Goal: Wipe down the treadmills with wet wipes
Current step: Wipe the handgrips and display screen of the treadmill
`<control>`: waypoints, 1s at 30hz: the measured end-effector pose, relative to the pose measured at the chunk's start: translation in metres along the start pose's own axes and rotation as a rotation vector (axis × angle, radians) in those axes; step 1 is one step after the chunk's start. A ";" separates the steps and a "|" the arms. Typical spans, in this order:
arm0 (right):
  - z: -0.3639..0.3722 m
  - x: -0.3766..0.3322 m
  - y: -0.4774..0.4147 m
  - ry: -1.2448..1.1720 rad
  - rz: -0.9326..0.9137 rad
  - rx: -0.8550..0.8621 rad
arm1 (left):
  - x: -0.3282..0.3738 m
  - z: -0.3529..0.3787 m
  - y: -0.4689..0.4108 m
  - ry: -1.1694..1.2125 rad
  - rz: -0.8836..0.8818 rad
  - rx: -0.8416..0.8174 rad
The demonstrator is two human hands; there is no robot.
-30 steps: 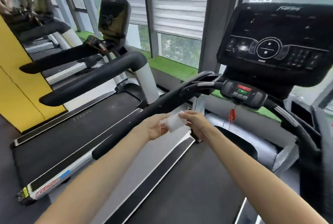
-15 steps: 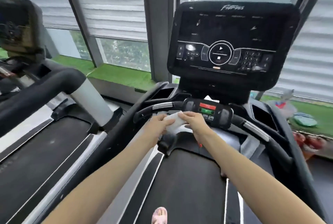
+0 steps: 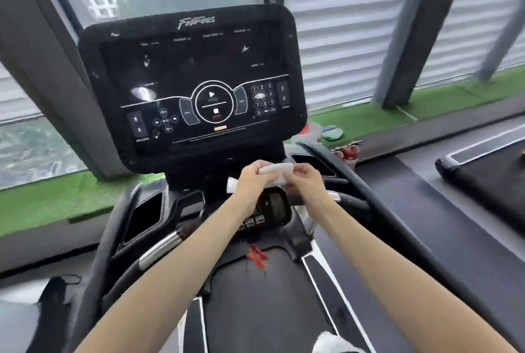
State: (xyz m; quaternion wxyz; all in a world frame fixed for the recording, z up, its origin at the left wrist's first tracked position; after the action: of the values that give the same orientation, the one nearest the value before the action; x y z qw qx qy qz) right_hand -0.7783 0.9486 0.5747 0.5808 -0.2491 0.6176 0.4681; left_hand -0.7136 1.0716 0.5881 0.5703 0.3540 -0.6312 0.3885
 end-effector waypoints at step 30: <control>-0.235 0.132 -0.048 1.192 -0.264 0.213 | -0.136 0.280 -0.007 -1.729 0.679 -0.741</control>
State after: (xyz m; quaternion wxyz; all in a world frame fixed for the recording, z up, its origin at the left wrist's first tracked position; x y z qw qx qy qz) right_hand -0.8774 0.7552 0.4086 0.2103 -0.4826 0.8433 0.1085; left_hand -0.8181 0.8184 0.4396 -0.1517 0.1160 -0.9782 -0.0815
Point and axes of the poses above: each hand's wrist, its own y-axis away from the middle knuckle, its own z-axis out of the palm, x = y × z, the point moved 6 cm from there along -y, towards the middle knuckle, and after that the axes turned 12 degrees about z, right-handed, at the moved point
